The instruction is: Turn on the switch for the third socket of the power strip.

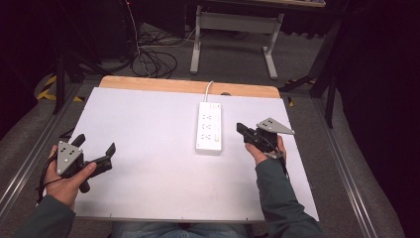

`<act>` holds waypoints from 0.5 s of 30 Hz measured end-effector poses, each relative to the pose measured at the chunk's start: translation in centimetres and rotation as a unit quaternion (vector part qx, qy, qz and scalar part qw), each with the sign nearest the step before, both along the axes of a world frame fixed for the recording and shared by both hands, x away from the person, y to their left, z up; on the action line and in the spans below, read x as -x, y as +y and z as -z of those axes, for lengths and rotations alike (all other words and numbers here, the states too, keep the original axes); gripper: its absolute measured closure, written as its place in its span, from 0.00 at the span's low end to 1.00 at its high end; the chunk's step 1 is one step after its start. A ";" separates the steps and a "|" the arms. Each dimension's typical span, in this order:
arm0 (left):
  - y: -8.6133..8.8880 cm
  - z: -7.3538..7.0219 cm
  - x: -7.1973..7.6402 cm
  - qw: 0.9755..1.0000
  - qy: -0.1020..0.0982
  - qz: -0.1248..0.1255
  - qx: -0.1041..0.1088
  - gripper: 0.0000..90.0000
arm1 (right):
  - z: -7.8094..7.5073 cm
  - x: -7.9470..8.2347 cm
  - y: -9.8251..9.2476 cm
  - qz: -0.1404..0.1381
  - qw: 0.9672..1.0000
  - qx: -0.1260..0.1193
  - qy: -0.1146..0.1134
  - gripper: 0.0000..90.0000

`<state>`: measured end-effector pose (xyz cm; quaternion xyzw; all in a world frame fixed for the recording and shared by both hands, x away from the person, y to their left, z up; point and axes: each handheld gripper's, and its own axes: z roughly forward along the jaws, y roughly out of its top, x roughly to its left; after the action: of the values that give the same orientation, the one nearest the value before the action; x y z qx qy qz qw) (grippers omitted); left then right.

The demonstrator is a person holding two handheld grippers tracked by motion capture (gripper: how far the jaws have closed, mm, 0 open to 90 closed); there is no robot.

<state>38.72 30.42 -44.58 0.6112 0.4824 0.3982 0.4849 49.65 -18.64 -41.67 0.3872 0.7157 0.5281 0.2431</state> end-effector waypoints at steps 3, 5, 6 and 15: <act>0.0 0.0 0.0 1.000 0.000 0.000 0.000 0.05 | 0.1 0.3 -0.2 -0.001 1.000 0.001 0.000 1.00; 0.0 0.0 0.0 1.000 0.000 0.000 -0.001 0.05 | 0.2 0.4 -0.4 -0.002 1.000 0.001 0.001 1.00; 0.0 0.0 0.0 1.000 0.000 0.000 -0.001 0.05 | 0.3 0.5 -0.5 -0.002 1.000 0.001 0.002 1.00; 0.0 0.0 0.0 1.000 0.000 -0.001 -0.002 0.05 | 0.5 1.4 -1.0 -0.007 1.000 -0.002 -0.002 0.96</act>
<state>38.75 30.42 -44.59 0.6116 0.4820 0.3993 0.4839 48.22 -19.66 -42.17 0.3814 0.7171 0.5318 0.2396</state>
